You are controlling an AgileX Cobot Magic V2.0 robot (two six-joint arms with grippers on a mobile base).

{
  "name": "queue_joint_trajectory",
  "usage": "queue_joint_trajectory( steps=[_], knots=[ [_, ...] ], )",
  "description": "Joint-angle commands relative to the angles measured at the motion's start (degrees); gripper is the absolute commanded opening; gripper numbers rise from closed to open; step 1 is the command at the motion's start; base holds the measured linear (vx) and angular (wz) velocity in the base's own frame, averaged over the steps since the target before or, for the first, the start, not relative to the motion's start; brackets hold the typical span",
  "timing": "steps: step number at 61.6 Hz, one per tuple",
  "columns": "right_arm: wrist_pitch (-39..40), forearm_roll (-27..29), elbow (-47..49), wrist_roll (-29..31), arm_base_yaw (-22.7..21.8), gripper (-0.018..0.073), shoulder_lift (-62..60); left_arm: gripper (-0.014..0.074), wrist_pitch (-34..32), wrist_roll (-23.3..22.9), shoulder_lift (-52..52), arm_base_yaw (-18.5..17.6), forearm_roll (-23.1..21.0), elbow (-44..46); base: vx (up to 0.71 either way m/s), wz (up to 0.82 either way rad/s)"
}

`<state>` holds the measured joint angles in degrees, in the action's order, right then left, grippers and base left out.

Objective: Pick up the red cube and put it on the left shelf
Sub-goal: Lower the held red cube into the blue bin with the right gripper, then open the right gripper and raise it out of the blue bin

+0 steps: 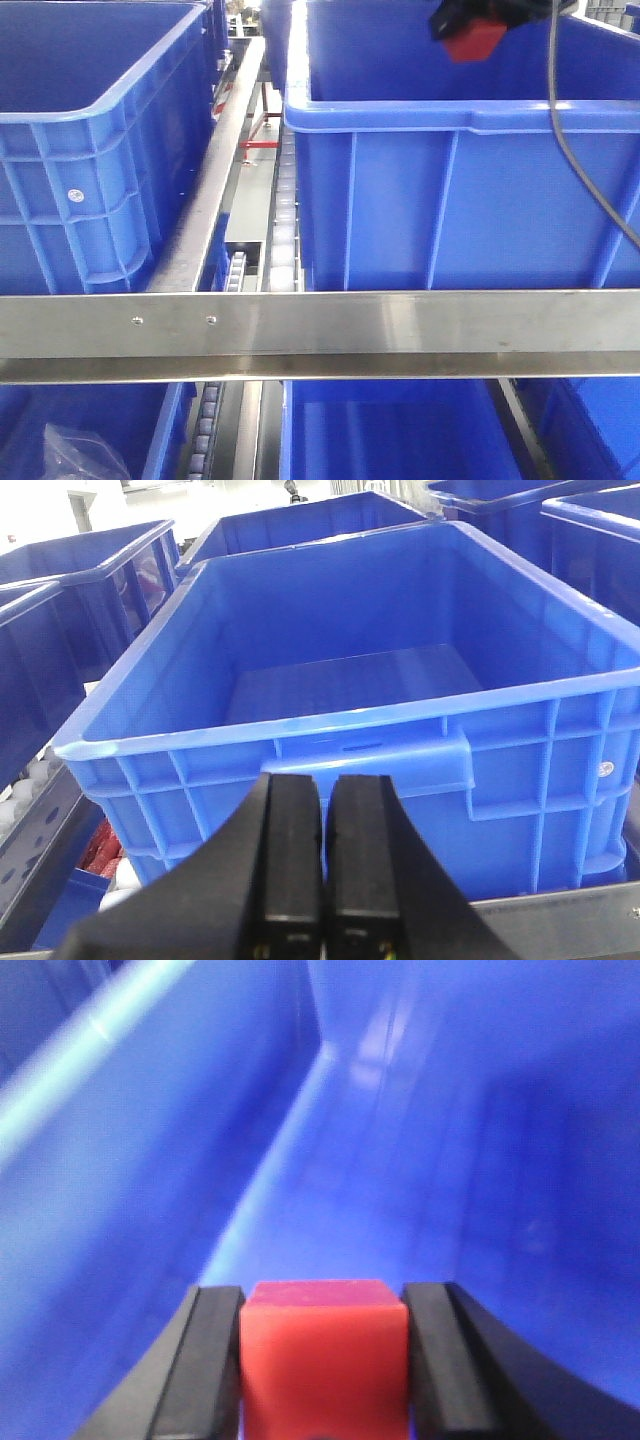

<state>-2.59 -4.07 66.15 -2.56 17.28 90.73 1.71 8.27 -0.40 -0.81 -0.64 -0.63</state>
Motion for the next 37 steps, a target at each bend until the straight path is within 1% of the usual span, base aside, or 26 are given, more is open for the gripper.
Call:
queue_joint_trajectory(
  steps=[1,4,28,33,37],
  knots=[
    [3.4,-0.6,3.1,0.8,-0.1,0.0508,-0.4,0.0106,-5.2,0.0,0.0,-0.4,-0.3,-1.3,0.0,0.0],
    [3.6,-0.6,3.1,0.8,-0.1,0.0519,0.0,0.0106,-5.2,0.0,0.0,-0.4,-0.3,-1.3,0.0,0.0],
    [3.4,-0.6,3.1,0.8,-0.1,0.0517,0.0,0.0106,-5.2,0.0,0.0,-0.4,-0.3,-1.3,0.0,0.0],
    [2.6,-0.6,3.1,0.8,-0.1,0.0474,-0.8,0.0106,-5.2,0.0,0.0,-0.4,-0.3,-1.3,0.0,0.0],
    [2.0,-0.6,3.1,0.8,-0.1,0.0394,-1.9,0.0106,-5.2,0.0,0.0,-0.4,-0.3,-1.3,0.0,0.0]
  ],
)
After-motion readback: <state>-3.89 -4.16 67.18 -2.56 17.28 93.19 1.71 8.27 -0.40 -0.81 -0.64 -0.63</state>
